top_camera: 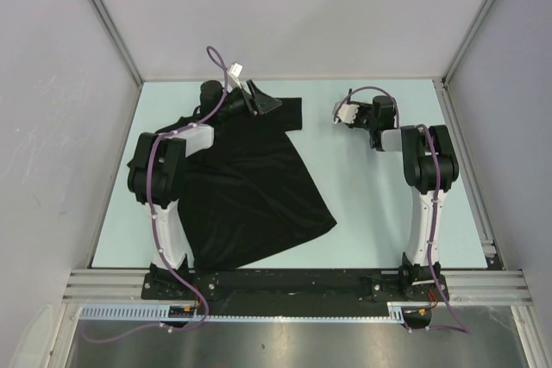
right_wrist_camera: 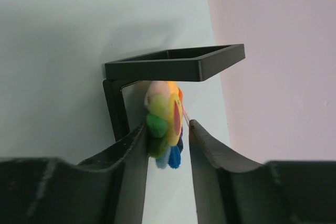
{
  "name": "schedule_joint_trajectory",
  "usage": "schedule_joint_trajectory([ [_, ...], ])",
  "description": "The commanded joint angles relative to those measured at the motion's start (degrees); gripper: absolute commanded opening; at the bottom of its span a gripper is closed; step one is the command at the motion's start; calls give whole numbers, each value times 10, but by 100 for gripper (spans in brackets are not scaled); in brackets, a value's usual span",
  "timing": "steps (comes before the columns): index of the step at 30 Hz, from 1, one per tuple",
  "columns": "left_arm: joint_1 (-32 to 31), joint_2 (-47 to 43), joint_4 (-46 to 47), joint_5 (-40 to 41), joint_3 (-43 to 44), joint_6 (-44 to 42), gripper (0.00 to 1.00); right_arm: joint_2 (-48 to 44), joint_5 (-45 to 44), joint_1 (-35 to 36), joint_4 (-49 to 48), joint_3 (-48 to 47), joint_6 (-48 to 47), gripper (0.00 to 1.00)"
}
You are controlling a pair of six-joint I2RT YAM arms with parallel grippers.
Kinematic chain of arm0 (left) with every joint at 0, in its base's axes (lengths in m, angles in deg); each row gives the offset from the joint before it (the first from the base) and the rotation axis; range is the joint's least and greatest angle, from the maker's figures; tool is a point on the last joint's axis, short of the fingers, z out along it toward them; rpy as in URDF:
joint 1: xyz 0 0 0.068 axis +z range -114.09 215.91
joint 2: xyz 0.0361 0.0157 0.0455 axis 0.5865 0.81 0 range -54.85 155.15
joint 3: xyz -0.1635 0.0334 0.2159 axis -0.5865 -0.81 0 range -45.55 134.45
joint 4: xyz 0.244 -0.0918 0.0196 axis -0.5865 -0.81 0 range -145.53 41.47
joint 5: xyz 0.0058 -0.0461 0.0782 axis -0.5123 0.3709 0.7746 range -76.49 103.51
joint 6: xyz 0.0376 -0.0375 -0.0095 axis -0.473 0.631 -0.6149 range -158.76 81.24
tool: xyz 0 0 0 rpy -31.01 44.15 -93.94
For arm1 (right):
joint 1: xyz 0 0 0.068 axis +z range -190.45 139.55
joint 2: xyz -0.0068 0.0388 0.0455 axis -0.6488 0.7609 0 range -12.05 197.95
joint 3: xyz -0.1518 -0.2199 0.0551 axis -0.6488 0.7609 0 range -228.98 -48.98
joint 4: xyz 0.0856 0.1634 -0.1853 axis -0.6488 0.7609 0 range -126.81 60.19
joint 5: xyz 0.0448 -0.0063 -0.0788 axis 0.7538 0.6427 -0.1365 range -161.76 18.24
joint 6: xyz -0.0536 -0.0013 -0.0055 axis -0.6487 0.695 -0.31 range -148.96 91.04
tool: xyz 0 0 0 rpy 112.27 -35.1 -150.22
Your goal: Remove the brooch from the garment
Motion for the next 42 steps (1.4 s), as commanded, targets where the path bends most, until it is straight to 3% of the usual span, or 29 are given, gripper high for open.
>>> schedule_joint_trajectory([
  [1, 5, -3, 35, -15, -6, 8, 72, -18, 9, -2, 21, -20, -1, 43],
  [12, 10, 1, 64, -26, -15, 28, 72, -51, 28, -6, 46, -11, 26, 66],
  [15, 12, 1, 71, -28, -15, 35, 72, -58, 37, -8, 56, -10, 32, 74],
  [16, 12, 3, 74, -30, -15, 38, 72, -59, 39, -9, 59, -10, 36, 82],
  [24, 16, 6, 91, -36, -19, 50, 72, -76, 54, -18, 67, -7, 64, 88],
  [26, 17, 7, 97, -38, -20, 56, 72, -82, 57, -20, 66, -2, 71, 92],
  [27, 17, 7, 99, -38, -20, 57, 72, -84, 60, -22, 66, -1, 73, 99],
  [35, 17, 15, 114, -43, -16, 71, 74, -150, 44, -9, 19, 32, 192, 100],
  [40, 11, 6, 116, -46, -25, 67, 77, -247, -54, 41, 24, 100, 247, 100],
  [42, 7, -9, 110, -43, -32, 58, 78, -304, -115, 74, 53, 128, 315, 100],
])
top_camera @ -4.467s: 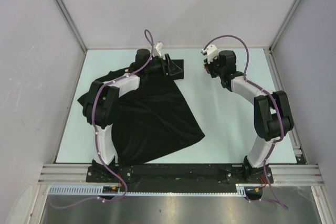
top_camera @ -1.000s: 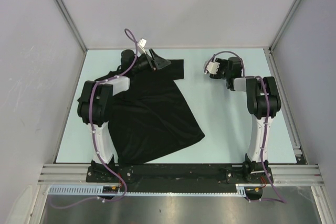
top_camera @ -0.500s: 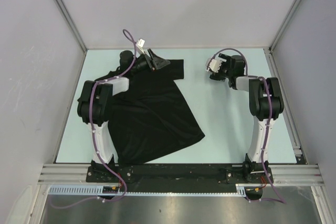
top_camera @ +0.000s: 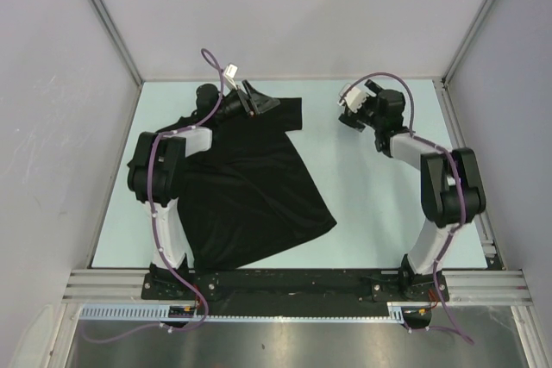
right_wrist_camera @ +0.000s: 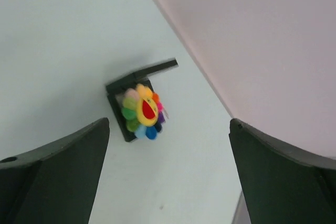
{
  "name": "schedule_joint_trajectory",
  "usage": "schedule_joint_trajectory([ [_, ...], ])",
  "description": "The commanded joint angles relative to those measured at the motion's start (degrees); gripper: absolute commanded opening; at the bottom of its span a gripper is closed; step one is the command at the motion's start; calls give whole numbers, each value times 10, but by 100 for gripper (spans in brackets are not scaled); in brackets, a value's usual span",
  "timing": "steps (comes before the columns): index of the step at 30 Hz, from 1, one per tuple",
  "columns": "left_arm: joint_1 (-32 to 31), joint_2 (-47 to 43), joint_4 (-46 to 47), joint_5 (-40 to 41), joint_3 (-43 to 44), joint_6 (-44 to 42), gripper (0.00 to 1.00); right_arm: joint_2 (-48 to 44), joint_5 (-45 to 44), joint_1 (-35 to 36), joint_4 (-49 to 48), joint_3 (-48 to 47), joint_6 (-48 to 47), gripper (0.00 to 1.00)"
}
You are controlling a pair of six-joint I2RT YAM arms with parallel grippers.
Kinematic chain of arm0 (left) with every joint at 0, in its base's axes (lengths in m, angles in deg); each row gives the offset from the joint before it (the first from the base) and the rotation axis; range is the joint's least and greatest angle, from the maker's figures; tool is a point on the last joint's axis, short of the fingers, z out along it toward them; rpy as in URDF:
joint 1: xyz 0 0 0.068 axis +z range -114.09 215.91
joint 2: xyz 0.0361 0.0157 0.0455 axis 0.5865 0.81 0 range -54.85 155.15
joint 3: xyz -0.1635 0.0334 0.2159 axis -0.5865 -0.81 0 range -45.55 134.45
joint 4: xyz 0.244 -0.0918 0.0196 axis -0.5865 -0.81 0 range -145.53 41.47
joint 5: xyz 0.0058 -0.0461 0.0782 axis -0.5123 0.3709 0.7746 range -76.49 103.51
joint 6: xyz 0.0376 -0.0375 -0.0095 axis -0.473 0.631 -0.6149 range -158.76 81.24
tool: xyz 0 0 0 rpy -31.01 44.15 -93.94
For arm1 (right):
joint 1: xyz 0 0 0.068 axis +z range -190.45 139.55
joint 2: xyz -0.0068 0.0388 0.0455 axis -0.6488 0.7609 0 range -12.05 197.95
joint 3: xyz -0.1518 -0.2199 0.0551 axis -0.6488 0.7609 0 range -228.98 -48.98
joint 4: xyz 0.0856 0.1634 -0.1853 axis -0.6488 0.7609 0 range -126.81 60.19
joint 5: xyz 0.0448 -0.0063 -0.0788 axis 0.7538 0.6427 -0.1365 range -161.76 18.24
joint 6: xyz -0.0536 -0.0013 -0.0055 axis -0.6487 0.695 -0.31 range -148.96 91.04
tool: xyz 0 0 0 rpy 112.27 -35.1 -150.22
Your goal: Remove the brooch from the garment
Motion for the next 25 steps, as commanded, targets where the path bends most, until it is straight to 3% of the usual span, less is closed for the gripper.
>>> schedule_joint_trajectory([
  [1, -13, -27, 17, -9, -23, -17, 78, -127, -113, 66, 27, 37, 131, 100],
  [5, -37, -99, -67, -12, -46, -67, 79, -221, -228, 155, 170, 54, 241, 100],
  [8, -62, -223, -148, 37, -95, -119, 81, -324, -285, 187, 219, 100, 439, 100],
  [9, -70, -288, -191, 70, -108, -125, 81, -348, -273, 186, 237, 111, 564, 100],
  [13, -113, -462, -265, 140, -205, -94, 83, -440, -203, 191, 385, 125, 735, 100],
  [17, -136, -619, -344, 160, -271, -119, 85, -501, -193, 191, 484, 146, 811, 100],
  [21, -137, -764, -484, 216, -301, -140, 88, -596, -114, 189, 475, 178, 810, 100],
  [25, -137, -852, -562, 251, -252, -144, 100, -710, -146, 193, 453, 174, 850, 100],
])
